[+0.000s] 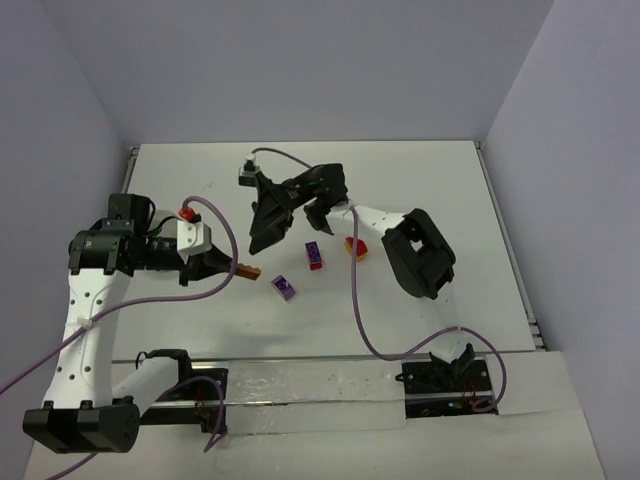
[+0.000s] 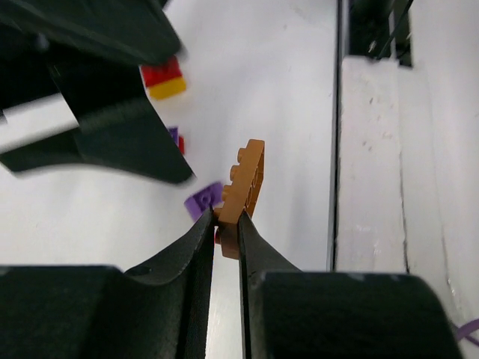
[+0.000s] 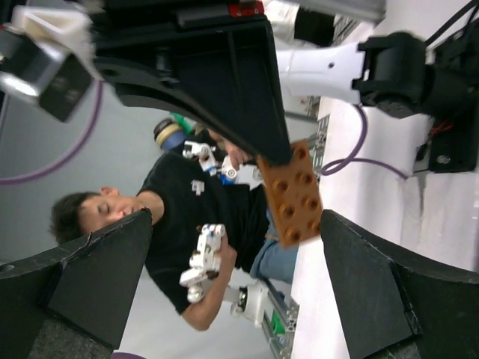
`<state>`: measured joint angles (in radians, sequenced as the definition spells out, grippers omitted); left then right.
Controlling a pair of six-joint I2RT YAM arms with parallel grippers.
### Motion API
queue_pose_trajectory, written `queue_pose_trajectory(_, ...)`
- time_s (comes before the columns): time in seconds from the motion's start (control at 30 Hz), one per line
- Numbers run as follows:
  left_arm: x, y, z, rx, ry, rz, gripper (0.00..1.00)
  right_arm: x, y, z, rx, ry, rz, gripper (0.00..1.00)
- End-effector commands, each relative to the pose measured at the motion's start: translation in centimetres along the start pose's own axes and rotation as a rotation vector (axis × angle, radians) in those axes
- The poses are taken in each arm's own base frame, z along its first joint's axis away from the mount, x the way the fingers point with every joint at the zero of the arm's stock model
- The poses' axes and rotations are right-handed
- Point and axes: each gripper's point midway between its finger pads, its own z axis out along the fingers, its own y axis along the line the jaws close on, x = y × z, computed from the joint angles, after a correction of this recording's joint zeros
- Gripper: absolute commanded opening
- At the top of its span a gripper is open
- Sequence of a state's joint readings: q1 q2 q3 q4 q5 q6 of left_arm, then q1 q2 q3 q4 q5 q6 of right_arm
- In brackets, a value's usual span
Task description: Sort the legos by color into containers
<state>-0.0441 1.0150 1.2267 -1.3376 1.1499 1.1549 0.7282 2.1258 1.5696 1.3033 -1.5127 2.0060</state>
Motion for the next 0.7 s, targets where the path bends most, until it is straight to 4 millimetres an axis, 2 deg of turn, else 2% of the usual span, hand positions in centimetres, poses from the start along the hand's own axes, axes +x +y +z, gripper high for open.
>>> queue_pose_trajectory(0.0, 2.2, -0.1, -0.9, -0.050, 0.135, -0.041, 0.00, -0.1, 3.9, -3.3, 0.009, -0.083, -0.313, 1.00)
queue_pose_trajectory(0.03, 2.7, 0.5, -1.3, -0.082, 0.181, -0.052, 0.00, -1.3, 2.9, -4.6, 0.024, -0.136, -0.246, 1.00)
queue_pose_trajectory(0.1, 3.3, 1.5, -2.0, -0.135, 0.243, -0.093, 0.00, -3.2, 2.1, -6.6, 0.064, -0.253, -0.159, 1.00)
queue_pose_trajectory(0.2, 3.7, 3.0, -3.0, -0.216, 0.306, -0.123, 0.00, -4.6, 0.9, -8.3, 0.163, -0.353, -0.114, 1.00)
queue_pose_trajectory(0.23, 4.0, 3.6, -3.4, -0.253, 0.337, -0.135, 0.00, -4.8, 0.1, -9.0, 0.241, -0.384, -0.113, 1.00)
queue_pose_trajectory(0.3, 5.2, 4.6, -4.3, -0.304, 0.411, -0.179, 0.00, -5.5, -0.3, -9.9, 0.395, -0.404, -0.267, 1.00)
queue_pose_trajectory(0.33, 5.7, 5.3, -4.8, -0.339, 0.448, -0.191, 0.00, -5.2, -1.6, -10.5, 0.473, -0.431, -0.195, 1.00)
queue_pose_trajectory(0.5, 9.2, 7.6, -8.8, -0.468, 0.717, -0.202, 0.00, -4.9, -3.2, -12.2, 0.647, -0.442, -0.251, 1.00)
queue_pose_trajectory(0.67, 10.0, 9.6, -12.1, -0.548, 0.866, -0.162, 0.00, -4.4, -4.2, -13.6, 0.801, -0.414, -0.307, 1.00)
